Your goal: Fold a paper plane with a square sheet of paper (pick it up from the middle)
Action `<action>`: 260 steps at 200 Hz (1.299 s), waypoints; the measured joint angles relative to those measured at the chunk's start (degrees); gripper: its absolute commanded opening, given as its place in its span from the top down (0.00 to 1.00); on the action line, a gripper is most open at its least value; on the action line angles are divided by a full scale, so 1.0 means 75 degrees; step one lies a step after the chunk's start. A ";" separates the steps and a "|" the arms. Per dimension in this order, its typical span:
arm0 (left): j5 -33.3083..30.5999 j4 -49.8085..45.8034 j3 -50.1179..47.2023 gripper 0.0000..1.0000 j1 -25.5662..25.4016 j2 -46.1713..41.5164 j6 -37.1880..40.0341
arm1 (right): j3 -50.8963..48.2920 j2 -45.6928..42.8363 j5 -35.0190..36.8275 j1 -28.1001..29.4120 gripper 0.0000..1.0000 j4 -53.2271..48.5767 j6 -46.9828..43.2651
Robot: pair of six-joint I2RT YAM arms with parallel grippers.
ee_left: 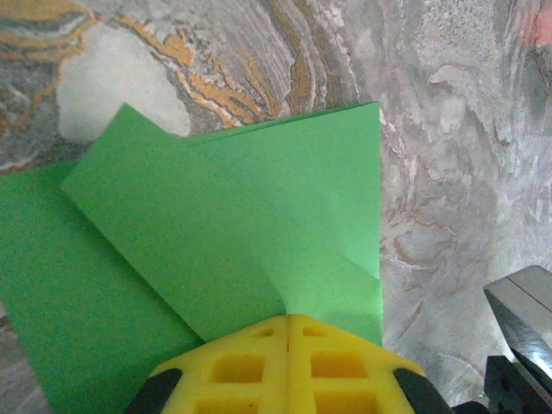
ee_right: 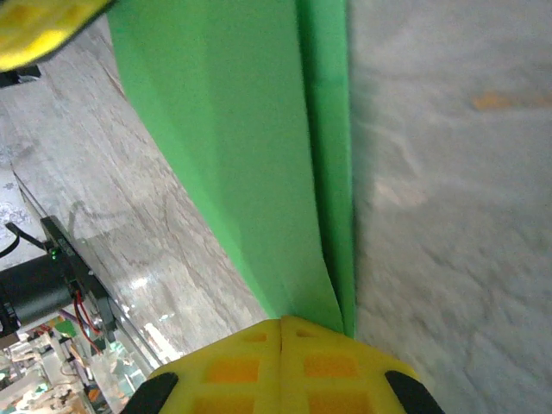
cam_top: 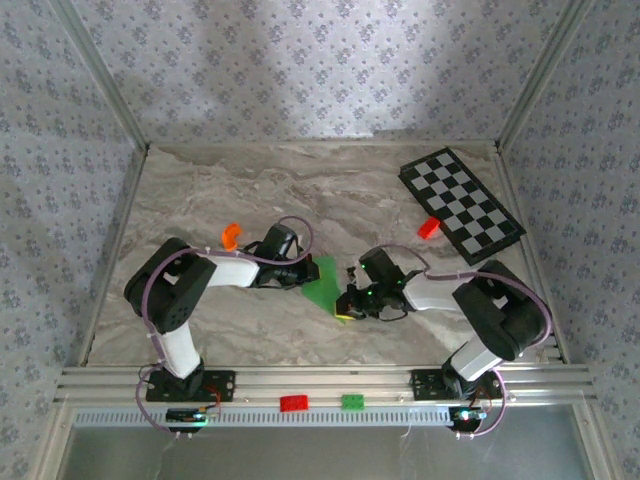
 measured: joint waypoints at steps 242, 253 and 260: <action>0.0134 0.0055 -0.0003 0.98 0.0020 0.0047 0.0000 | -0.0242 -0.0181 0.0096 0.0201 0.95 -0.0082 0.0006; 0.0134 0.0064 -0.0015 0.98 0.0020 0.0047 0.0000 | -0.0356 -0.0248 0.0093 0.0198 0.95 0.0029 0.0009; 0.0134 0.0090 -0.0029 0.98 0.0020 0.0047 -0.0003 | -0.0437 -0.0291 0.0093 0.0201 0.95 0.0108 0.0015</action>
